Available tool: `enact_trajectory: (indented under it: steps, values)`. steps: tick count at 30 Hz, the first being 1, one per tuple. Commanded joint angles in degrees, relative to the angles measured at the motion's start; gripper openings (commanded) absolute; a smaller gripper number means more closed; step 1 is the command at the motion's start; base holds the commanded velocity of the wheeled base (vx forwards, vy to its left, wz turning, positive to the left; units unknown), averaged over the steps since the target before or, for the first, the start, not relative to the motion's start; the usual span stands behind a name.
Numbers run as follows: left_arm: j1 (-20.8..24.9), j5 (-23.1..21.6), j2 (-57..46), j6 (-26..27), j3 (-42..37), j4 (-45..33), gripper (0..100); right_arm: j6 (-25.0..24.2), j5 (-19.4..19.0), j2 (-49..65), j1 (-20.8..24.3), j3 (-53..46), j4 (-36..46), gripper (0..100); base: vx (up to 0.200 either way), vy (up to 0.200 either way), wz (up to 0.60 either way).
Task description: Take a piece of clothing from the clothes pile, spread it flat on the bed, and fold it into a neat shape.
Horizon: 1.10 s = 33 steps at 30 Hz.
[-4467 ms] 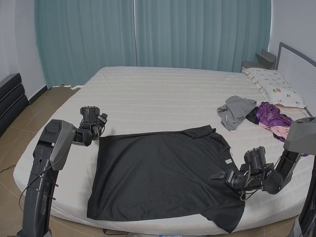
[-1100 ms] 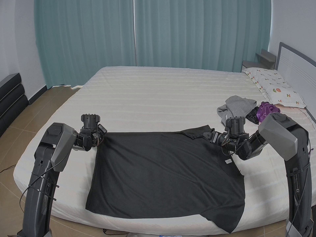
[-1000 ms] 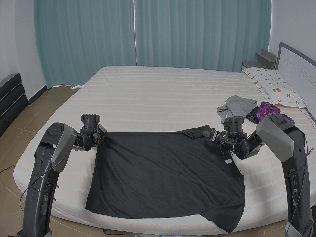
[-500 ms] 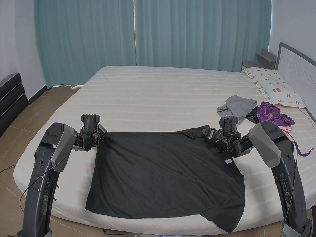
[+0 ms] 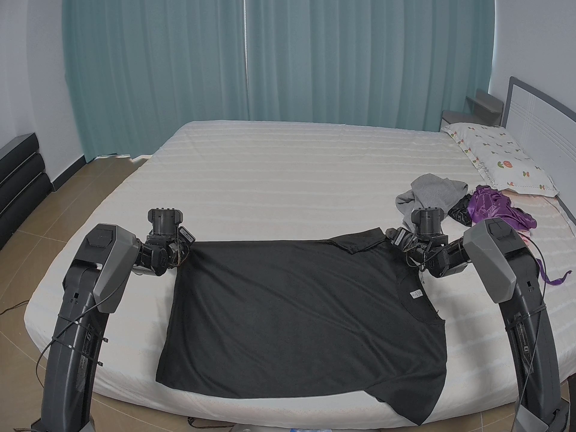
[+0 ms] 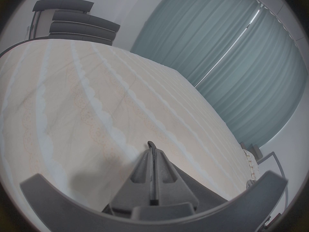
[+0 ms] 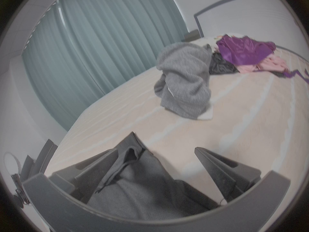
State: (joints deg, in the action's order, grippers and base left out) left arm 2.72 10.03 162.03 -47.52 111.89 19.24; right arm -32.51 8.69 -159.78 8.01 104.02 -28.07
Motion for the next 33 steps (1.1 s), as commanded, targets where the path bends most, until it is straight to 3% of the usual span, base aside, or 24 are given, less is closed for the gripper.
enact_trajectory:
  steps: [1,7,8,33]
  values:
    - [0.01,-0.01,0.13,-0.03,0.0,0.01,0,-3.08,-0.34,0.26,0.08,1.71,3.55,100,0.0,0.0,0.0]
    - [0.01,0.07,0.13,-0.03,0.0,0.01,0,-5.28,-0.25,-0.44,0.43,4.08,6.28,100,0.0,0.0,0.0]
    - [0.01,0.07,0.13,-0.03,0.0,0.01,0,-5.28,-0.34,-0.44,0.43,4.17,6.72,0,0.0,0.0,0.0]
    - [-0.96,0.07,0.13,-0.03,1.05,0.63,0,-8.36,3.09,-0.35,-2.21,10.57,6.37,0,0.0,0.0,0.0]
